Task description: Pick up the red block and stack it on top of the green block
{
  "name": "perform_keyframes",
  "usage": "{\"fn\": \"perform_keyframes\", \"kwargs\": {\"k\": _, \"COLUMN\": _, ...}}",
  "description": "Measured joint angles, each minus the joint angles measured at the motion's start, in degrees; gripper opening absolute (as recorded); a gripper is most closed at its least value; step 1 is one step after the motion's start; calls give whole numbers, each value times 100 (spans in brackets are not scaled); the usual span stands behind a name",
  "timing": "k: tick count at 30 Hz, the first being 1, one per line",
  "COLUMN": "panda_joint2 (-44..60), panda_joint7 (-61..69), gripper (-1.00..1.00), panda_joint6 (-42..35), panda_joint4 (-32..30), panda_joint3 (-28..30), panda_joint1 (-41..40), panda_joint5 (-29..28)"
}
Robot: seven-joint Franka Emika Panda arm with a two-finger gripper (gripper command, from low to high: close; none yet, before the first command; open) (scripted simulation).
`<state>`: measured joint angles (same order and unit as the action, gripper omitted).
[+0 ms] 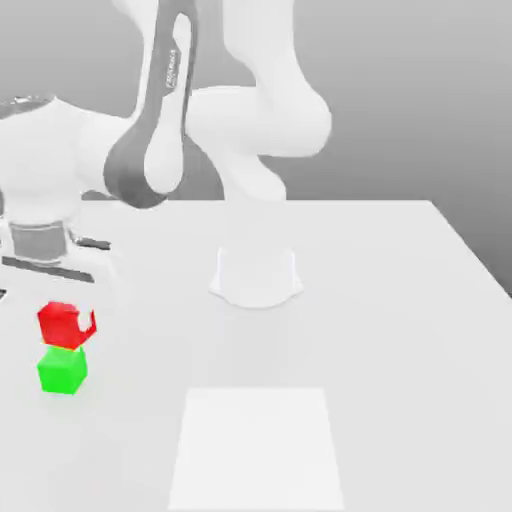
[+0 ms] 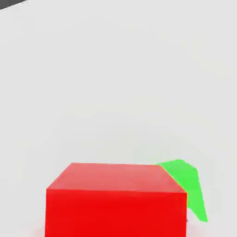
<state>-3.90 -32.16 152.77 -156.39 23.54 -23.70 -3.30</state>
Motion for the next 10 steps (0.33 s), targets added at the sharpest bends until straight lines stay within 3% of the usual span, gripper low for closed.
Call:
{"fn": "perform_keyframes", "kwargs": {"k": 6, "panda_joint2": 1003, "panda_joint7": 662, "gripper": -100, "panda_joint6": 870, "panda_joint4": 55, "panda_joint3": -271, "panda_joint1": -94, "panda_joint5": 1078}}
{"fn": "perform_keyframes", "kwargs": {"k": 7, "panda_joint2": 1168, "panda_joint7": 794, "gripper": 100, "panda_joint6": 1012, "panda_joint4": 62, "panda_joint3": -379, "panda_joint1": -168, "panda_joint5": 1263}}
{"fn": "perform_keyframes", "kwargs": {"k": 10, "panda_joint2": 1168, "panda_joint7": 794, "gripper": 100, "panda_joint6": 1012, "panda_joint4": 62, "panda_joint3": -379, "panda_joint1": -168, "panda_joint5": 1263}}
